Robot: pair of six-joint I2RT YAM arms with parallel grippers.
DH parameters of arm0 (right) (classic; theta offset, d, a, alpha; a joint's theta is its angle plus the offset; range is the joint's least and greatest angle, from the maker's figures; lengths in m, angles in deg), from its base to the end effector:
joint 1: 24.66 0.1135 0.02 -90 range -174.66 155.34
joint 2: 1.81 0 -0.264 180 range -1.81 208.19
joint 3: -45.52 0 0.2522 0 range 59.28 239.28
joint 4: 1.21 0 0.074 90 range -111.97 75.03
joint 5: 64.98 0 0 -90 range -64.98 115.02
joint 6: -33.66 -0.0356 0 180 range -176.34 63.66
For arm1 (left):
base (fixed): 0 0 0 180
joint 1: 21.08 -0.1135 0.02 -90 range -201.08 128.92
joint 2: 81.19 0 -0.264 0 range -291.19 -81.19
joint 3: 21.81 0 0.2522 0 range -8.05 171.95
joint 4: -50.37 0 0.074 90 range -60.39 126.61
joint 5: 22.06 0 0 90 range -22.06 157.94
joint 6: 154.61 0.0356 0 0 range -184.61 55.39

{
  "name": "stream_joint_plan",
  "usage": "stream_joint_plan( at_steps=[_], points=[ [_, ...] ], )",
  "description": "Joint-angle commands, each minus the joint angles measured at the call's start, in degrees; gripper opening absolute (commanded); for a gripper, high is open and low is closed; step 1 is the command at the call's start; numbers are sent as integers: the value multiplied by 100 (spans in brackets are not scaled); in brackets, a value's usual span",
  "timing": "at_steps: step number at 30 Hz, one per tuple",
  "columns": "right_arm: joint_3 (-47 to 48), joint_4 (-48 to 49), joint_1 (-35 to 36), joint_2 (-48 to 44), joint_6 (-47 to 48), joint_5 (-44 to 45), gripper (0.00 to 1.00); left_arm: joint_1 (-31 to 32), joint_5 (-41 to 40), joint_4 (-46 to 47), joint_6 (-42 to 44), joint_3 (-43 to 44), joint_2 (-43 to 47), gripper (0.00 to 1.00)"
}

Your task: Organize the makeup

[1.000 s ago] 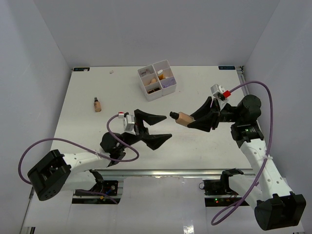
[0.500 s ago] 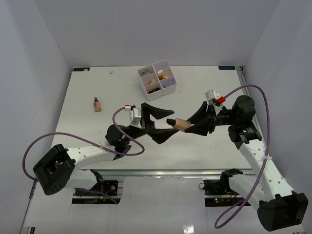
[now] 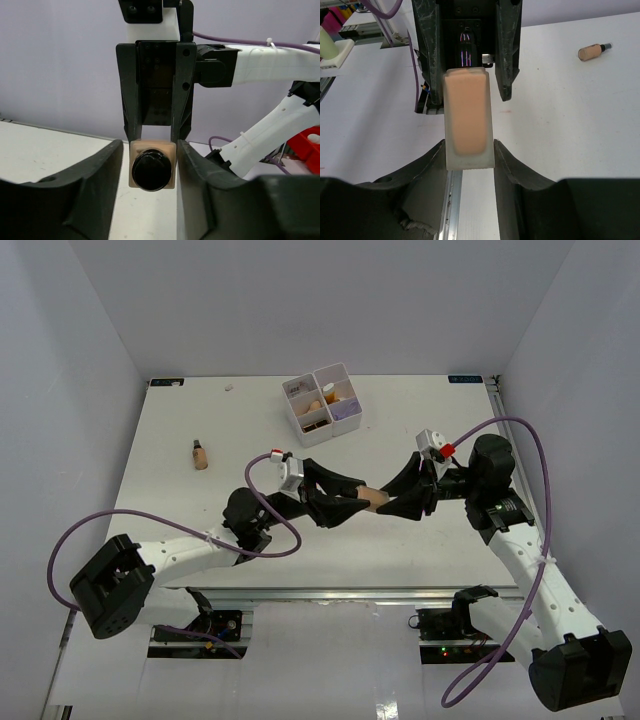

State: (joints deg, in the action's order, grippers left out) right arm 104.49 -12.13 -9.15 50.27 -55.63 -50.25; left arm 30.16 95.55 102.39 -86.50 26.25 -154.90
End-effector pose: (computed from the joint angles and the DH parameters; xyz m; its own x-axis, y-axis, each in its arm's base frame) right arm 0.1748 0.0842 0.3462 -0.0554 -0.0186 -0.9983 -0.9984 -0.0132 0.0556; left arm 0.1548 -0.2192 0.3046 -0.0965 -0.4075 -0.9081 0.9860 0.0852 -0.1430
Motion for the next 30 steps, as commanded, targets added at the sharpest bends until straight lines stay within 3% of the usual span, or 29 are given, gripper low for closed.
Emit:
stream_joint_plan(
  at_steps=[1,6,10,15,23,25,28,30],
  points=[
    [251,59,48,-13,218,-6,8,26,271,-223,-34,217,94,51],
    [287,50,48,5,243,-6,8,34,342,-509,-43,335,69,49],
    [295,50,49,11,262,-6,8,27,308,-748,-20,403,109,54],
    [243,59,48,39,315,12,8,26,298,-830,0,315,164,47],
    [243,68,48,104,326,54,9,24,189,-937,40,201,364,2],
    [219,68,48,86,332,95,21,18,144,-1017,84,216,431,0],
    [137,59,54,-16,376,424,73,-26,-44,-1324,126,249,550,0],
    [82,13,48,-108,464,614,90,-167,-117,-1689,100,315,645,0]
  ],
)
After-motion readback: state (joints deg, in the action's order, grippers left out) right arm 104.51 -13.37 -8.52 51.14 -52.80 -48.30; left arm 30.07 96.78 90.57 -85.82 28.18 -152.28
